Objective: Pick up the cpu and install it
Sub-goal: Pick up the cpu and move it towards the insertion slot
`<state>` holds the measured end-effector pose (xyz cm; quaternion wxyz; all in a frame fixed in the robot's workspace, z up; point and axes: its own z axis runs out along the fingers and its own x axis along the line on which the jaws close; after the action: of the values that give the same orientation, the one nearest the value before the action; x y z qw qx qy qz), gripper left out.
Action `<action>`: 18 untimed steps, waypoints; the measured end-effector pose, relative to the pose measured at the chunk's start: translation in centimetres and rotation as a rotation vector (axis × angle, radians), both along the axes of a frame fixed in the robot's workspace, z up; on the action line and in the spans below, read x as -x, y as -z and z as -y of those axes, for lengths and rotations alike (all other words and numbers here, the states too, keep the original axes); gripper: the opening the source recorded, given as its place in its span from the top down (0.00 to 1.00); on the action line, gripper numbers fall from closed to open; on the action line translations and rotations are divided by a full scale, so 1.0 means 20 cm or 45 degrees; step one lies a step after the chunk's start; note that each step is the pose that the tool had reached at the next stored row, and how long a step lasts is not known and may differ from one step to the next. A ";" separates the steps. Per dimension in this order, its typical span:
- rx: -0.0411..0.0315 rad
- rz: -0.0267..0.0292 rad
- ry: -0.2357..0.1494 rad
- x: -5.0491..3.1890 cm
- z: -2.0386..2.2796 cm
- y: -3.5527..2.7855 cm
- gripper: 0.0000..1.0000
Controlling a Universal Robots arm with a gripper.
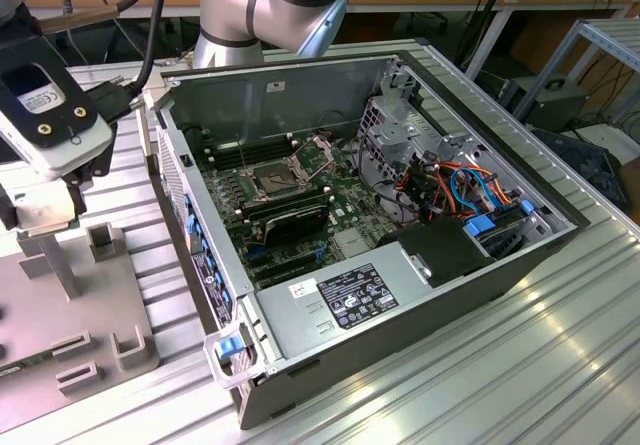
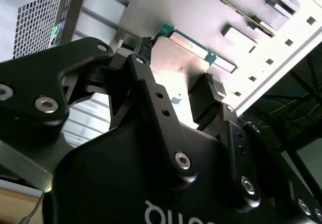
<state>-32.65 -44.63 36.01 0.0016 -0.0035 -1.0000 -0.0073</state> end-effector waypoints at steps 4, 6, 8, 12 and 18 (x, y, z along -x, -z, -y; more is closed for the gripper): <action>0.0000 0.0001 0.000 -0.048 0.000 0.000 0.45; -0.0001 0.0002 0.000 -0.062 0.000 0.000 0.45; 0.0000 0.0001 0.000 -0.085 0.000 0.000 0.45; 0.0001 0.0001 0.000 -0.091 0.000 0.000 0.45; 0.0000 0.0001 0.000 -0.092 0.000 -0.032 0.45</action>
<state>-30.82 -44.63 36.64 0.0016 -0.0035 -1.0000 -0.0073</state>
